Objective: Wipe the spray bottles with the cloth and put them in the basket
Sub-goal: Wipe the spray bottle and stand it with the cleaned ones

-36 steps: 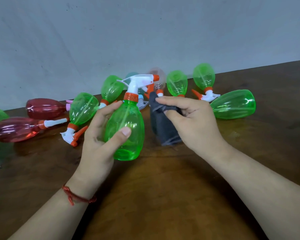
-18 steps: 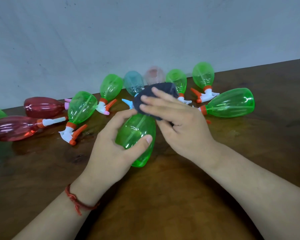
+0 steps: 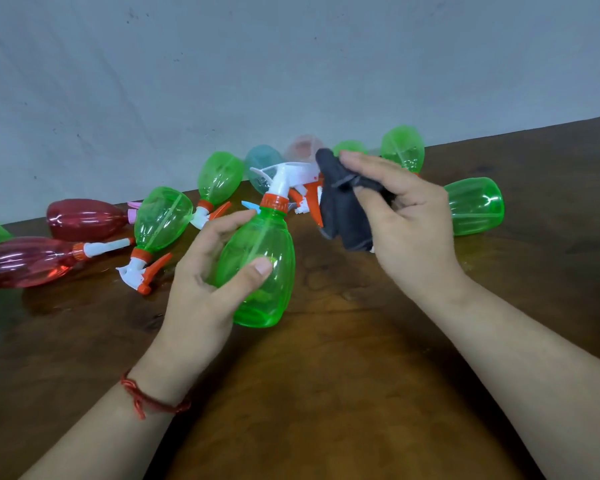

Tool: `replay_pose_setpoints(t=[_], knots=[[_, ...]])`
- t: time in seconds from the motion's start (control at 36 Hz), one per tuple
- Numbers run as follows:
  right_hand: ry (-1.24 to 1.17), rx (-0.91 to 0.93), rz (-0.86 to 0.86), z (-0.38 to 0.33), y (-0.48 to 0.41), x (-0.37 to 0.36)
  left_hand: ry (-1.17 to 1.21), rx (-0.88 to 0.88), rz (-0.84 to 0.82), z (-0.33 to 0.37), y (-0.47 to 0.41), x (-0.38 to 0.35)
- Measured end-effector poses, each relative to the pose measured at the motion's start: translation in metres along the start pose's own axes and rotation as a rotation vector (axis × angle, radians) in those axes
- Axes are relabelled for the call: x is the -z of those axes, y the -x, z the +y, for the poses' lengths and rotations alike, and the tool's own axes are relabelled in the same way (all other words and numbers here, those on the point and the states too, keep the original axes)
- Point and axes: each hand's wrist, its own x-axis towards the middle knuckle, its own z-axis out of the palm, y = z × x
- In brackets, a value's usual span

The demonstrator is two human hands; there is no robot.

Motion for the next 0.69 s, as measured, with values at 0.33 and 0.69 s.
replay_pose_setpoints(t=[0.33,0.69], knots=[[-0.256,-0.205,-0.195,-0.008,0.02,-0.024,0.255,0.081,0.071,-0.008,-0.005,0.009],[-0.334,-0.447,-0.387,-0.01,0.028,-0.026,0.087,-0.02,0.081,-0.017,-0.001,0.011]])
